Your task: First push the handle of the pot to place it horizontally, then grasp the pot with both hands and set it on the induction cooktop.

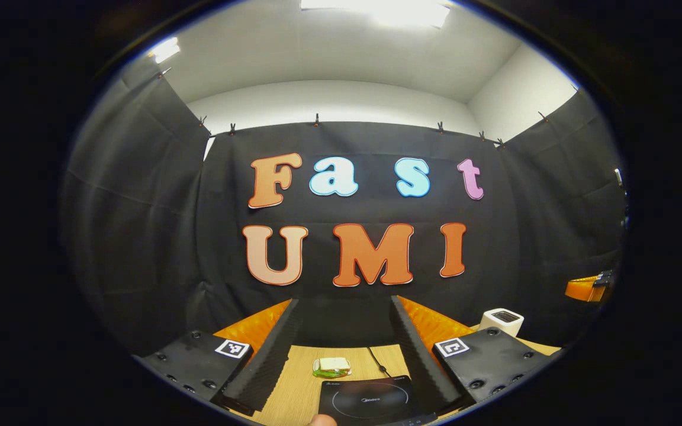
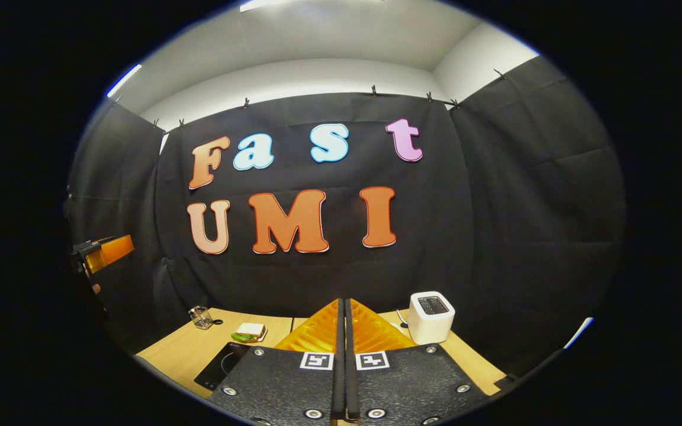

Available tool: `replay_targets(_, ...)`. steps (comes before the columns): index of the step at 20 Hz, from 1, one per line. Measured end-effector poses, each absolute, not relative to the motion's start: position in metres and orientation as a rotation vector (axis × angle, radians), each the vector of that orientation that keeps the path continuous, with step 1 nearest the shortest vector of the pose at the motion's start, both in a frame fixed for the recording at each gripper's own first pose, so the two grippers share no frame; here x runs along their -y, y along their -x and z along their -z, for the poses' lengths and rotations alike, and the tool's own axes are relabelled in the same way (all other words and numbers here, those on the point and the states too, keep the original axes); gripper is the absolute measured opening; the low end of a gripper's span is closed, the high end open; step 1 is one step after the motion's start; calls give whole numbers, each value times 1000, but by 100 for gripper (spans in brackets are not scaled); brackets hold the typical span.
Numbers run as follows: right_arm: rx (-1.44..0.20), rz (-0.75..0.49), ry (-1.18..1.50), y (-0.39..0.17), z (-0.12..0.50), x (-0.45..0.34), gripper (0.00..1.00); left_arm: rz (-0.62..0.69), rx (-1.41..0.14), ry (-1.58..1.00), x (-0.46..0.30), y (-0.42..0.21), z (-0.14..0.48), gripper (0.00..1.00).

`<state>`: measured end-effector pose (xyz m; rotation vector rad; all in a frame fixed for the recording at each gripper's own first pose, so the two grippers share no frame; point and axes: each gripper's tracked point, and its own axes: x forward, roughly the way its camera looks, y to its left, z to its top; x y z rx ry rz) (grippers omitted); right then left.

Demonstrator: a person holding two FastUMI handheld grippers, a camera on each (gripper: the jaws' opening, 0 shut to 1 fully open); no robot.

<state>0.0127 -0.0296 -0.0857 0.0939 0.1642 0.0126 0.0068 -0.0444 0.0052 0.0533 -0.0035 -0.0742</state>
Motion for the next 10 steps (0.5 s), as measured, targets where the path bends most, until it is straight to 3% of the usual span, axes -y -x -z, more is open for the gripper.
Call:
replay_targets(2, -185, -7, -108, -10, 100, 32, 4, 72, -5, -56, 44, -7, -1, 99)
replay_targets(3, -196, -3, -113, -10, 110, 33, 0, 70, -9, -56, 42, -8, 1, 99)
replay_targets(10, -295, 1, -110, 10, 177, 33, 0, 55, -23, -33, 32, -12, 10, 98)
